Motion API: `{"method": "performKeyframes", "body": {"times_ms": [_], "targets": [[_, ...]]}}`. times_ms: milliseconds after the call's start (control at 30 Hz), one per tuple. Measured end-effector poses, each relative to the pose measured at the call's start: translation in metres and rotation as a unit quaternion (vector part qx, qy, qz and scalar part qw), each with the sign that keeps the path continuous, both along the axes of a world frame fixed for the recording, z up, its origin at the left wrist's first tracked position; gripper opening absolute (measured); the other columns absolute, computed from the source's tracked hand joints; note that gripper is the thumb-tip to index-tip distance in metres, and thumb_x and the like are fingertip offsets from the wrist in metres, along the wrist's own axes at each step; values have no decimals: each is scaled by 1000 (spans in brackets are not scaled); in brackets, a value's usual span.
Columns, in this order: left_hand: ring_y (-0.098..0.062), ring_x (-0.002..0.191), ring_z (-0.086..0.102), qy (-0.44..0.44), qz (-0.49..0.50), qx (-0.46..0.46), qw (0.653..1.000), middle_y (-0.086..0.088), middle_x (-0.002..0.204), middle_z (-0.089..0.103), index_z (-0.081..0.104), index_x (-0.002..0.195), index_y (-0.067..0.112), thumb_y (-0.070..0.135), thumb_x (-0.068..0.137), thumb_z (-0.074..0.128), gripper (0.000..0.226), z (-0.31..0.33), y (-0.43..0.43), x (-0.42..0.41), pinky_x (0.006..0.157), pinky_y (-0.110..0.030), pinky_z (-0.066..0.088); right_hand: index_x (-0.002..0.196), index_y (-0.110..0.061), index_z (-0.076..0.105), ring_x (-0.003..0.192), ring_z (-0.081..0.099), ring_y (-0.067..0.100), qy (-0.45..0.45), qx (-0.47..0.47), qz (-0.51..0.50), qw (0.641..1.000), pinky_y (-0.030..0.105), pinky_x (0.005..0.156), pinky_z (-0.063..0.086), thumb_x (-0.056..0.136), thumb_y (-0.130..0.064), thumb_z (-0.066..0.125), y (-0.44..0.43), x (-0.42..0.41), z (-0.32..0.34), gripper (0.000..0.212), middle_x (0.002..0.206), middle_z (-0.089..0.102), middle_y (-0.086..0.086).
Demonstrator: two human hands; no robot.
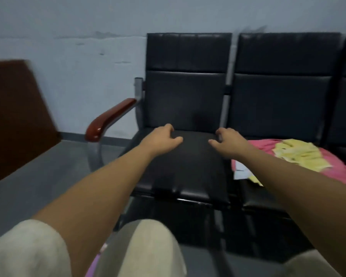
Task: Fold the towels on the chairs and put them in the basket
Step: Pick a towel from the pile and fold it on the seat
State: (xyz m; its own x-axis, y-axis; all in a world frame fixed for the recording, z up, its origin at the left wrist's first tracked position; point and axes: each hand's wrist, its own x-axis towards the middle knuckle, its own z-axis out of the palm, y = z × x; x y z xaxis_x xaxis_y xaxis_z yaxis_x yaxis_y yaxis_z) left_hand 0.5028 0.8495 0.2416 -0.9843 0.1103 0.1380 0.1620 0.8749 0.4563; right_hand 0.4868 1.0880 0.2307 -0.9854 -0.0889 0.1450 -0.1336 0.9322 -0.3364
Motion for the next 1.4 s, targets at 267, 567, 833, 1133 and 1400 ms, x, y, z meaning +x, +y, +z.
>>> {"method": "performKeyframes", "body": {"times_ms": [267,567,833,1133,1400], "targets": [[-22,104,59,-37,-112,8,993,-7,118,63,61,114,14,38,91,60,33,-61,165,-90,86,-32,46,135,-8,49,119,53,34,-34,35,-144,988,47,99,46,96,-41,51,167,-15,-44,51,135,50,15],[-26,119,54,-67,-190,8,980,-12,135,56,61,127,12,27,92,60,39,-145,289,-170,96,-32,44,135,-10,48,112,54,34,-65,46,-198,977,45,95,48,93,-33,58,262,-76,-103,49,132,45,14],[-25,152,13,-1,-219,-162,962,-7,163,24,26,156,30,66,69,-2,98,-216,327,-174,120,-42,9,156,-15,13,113,52,41,-78,52,-298,950,41,91,44,97,-26,52,295,-144,-148,72,148,26,25],[-27,137,41,-73,-248,-44,965,-2,142,50,46,143,25,56,84,43,66,-190,322,-177,109,-37,35,108,-8,56,102,56,37,151,-93,-305,936,42,75,44,94,-12,44,294,-137,-110,19,113,54,15],[-4,130,45,-96,-220,313,919,16,150,35,18,154,37,48,72,86,107,-75,284,-143,107,-29,42,80,-16,70,75,59,16,182,-391,-107,896,33,71,46,86,-14,61,224,-66,29,11,74,63,-1]]}}
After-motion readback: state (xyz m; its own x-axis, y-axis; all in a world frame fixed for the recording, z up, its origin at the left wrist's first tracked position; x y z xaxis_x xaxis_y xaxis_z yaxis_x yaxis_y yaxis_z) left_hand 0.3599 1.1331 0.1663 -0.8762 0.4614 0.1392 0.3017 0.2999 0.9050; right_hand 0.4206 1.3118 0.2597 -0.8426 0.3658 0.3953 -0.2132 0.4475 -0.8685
